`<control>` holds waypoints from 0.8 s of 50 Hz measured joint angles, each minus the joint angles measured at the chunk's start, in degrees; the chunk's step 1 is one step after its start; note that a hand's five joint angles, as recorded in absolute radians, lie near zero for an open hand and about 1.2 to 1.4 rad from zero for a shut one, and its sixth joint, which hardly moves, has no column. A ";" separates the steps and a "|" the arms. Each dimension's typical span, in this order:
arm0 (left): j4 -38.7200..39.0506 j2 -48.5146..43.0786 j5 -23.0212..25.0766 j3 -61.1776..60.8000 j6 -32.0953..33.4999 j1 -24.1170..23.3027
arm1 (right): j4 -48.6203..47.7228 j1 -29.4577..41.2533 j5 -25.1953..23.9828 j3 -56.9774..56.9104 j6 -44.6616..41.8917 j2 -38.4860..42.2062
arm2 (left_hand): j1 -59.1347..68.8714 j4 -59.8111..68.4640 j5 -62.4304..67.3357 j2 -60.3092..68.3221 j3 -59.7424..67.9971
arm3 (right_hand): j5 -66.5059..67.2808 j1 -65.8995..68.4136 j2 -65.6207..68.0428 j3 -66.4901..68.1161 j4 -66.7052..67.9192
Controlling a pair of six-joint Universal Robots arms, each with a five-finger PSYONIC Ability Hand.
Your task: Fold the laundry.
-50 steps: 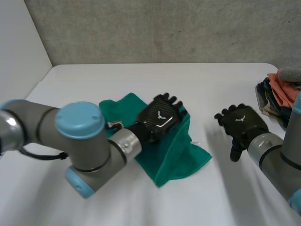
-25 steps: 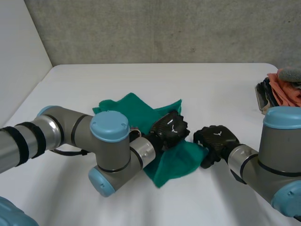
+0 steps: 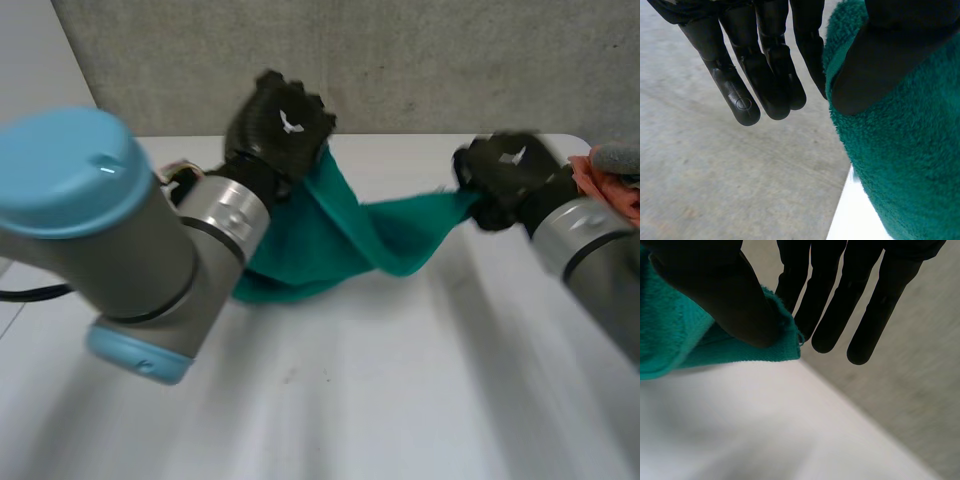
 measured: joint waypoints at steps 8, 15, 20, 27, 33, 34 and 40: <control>-7.24 10.00 -3.68 -5.77 -4.63 1.00 | 11.08 -1.38 3.16 -3.60 -18.49 -6.56 | 0.00 0.01 0.00 0.03 0.04 | 0.08 0.00 0.00 0.00 0.01; -15.28 9.05 -8.14 -7.64 -4.79 4.24 | 15.60 -0.01 10.18 -5.55 -31.53 -3.73 | 0.00 0.02 0.00 0.09 0.15 | 0.00 0.00 0.00 0.02 0.05; -14.22 2.25 -9.13 -3.13 -4.31 6.84 | 10.13 1.60 13.11 -10.00 -33.35 3.69 | 0.00 0.03 0.00 0.13 0.20 | 0.00 0.00 0.09 0.14 0.06; 3.29 -6.00 -9.06 10.03 -3.55 9.91 | -17.35 2.34 14.51 -16.99 -29.01 10.83 | 0.00 0.05 0.00 0.17 0.21 | 0.10 0.00 0.10 0.23 0.21; 26.67 -7.54 -9.23 14.94 -0.04 10.12 | -40.48 2.33 15.35 -18.09 -26.23 11.39 | 0.00 0.05 0.00 0.17 0.21 | 0.00 0.00 0.10 0.23 0.22; 29.14 -7.52 -9.33 14.70 0.87 9.98 | -43.15 2.34 15.38 -18.06 -25.96 11.36 | 0.00 0.05 0.00 0.17 0.21 | 0.00 0.00 0.10 0.24 0.22; 33.01 -5.95 -10.88 6.99 5.10 8.64 | -42.61 2.24 14.32 -15.37 -25.64 11.14 | 0.00 0.05 0.00 0.17 0.21 | 0.00 0.00 0.10 0.24 0.23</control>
